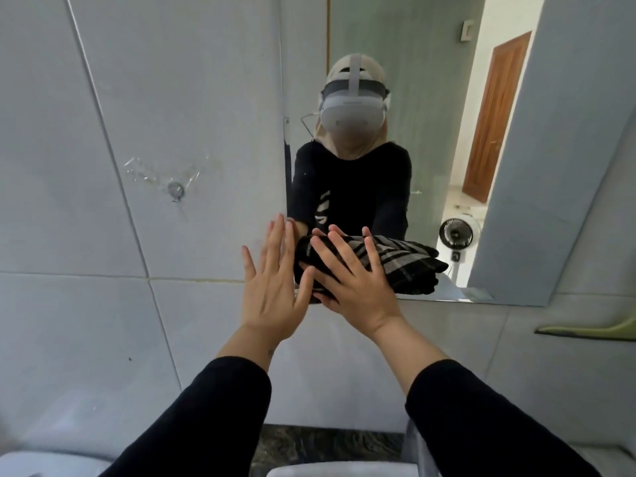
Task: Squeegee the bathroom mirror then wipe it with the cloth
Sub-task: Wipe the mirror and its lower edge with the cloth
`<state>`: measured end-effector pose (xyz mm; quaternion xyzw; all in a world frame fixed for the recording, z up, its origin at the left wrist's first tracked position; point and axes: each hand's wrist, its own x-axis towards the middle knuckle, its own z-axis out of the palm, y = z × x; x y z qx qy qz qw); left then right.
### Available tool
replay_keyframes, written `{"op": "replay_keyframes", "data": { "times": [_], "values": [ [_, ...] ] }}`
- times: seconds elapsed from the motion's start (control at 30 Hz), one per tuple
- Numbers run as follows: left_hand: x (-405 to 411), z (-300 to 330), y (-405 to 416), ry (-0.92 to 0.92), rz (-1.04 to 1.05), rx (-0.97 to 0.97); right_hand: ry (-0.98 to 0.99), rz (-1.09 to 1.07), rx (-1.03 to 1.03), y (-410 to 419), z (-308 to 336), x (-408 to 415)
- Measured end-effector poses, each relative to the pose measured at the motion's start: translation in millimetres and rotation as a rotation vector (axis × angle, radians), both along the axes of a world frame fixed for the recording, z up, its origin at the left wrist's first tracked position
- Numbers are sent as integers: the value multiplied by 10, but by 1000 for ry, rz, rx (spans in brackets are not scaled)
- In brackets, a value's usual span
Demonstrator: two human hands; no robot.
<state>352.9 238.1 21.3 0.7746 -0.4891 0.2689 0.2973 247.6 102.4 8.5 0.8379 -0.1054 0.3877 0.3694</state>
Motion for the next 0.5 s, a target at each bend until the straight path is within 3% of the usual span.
{"op": "replay_keyframes", "data": {
  "times": [0.27, 0.5],
  "values": [
    [-507, -88, -342, -10, 42, 18, -122, -133, 59, -648, -119, -891],
    [-1150, -41, -871, -143, -163, 17, -268, -254, 199, -1196, -180, -1607]
  ]
}}
